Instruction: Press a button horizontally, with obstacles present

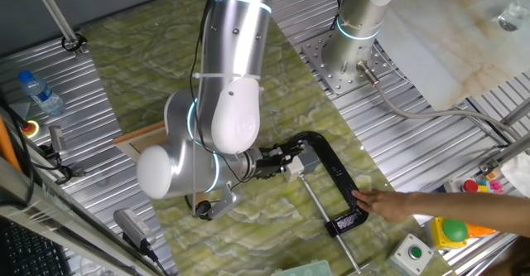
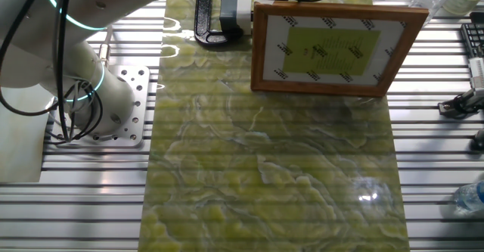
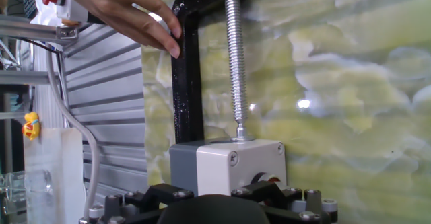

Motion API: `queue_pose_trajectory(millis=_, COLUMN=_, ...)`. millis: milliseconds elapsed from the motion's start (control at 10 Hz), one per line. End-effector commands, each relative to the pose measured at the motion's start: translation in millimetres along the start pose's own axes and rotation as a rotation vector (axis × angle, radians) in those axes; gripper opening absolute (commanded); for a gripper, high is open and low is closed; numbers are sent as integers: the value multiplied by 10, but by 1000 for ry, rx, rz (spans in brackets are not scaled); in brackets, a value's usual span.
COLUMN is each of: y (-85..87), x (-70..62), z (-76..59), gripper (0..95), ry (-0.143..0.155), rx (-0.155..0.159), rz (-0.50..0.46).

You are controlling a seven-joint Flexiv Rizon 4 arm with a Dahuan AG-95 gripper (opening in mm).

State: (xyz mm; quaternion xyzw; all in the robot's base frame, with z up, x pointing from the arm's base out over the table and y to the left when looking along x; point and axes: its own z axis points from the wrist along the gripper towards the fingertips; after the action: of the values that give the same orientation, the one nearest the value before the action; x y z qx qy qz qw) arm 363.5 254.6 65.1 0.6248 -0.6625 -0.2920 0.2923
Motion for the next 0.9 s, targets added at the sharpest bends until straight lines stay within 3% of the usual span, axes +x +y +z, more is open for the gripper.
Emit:
queue_pose_trajectory(millis=100, y=16, x=2, z=2, gripper=950, ry=0, rx=-3, rz=-2)
queue_pose_trajectory(millis=900, y=27, x=7, z=16, gripper=950, ry=11, rx=-4, rz=18)
